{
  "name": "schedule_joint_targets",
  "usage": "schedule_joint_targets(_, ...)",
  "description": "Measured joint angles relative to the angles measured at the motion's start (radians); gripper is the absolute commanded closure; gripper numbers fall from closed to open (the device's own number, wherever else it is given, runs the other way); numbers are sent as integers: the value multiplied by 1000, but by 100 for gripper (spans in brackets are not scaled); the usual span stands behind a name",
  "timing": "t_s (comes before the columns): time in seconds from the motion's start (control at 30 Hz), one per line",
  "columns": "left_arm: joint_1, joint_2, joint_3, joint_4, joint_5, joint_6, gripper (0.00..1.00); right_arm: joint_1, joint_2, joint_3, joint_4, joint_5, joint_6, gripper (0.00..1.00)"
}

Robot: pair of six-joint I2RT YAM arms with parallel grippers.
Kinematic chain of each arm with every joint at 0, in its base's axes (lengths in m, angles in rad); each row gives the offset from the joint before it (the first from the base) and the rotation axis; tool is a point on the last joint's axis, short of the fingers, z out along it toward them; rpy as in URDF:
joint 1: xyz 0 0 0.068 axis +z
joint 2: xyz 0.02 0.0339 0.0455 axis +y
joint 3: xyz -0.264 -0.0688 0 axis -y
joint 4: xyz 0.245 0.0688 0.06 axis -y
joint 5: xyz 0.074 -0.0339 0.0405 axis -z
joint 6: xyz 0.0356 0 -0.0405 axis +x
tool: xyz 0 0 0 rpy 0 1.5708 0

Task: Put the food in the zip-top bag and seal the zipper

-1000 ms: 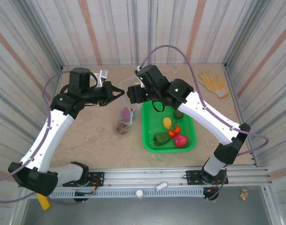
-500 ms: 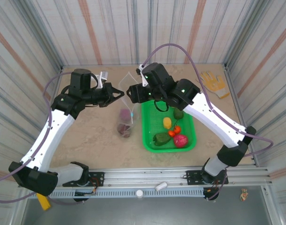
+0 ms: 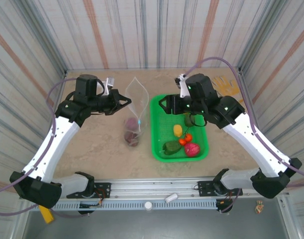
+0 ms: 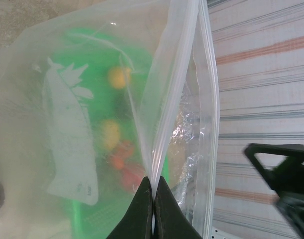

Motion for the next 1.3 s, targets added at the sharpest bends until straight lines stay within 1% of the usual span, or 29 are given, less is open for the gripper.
schedule_joint_targets(0.1, 5, -6, -2, -2, 0, -1, 100, -39, -39, -117, -32, 0, 11, 25)
schedule_joint_targets(0.23, 5, -7, -5, -2, 1, -1, 100, -45, -39, -248, -96, 5, 14, 25)
schedule_joint_targets(0.43, 5, -8, -16, -1, 2, -1, 100, -38, -41, -354, -206, 77, 48, 21)
schedule_joint_targets(0.63, 5, -8, -30, -1, 5, -1, 100, -32, -34, -465, -236, 123, 108, 18)
schedule_joint_targets(0.87, 5, -10, -32, -1, 9, -2, 100, -26, 27, -533, -215, 158, 119, 16)
schedule_joint_targets(1.0, 5, -10, -39, 0, 10, -5, 100, -26, 87, -563, -183, 171, 118, 12)
schedule_joint_targets(1.13, 5, -10, -44, 2, 11, -5, 100, -26, 147, -582, -150, 168, 114, 11)
schedule_joint_targets(1.23, 5, -10, -45, 2, 12, -5, 100, -26, 179, -585, -124, 163, 109, 14)
schedule_joint_targets(1.3, 5, -10, -45, 2, 12, -5, 100, -26, 201, -585, -104, 159, 105, 18)
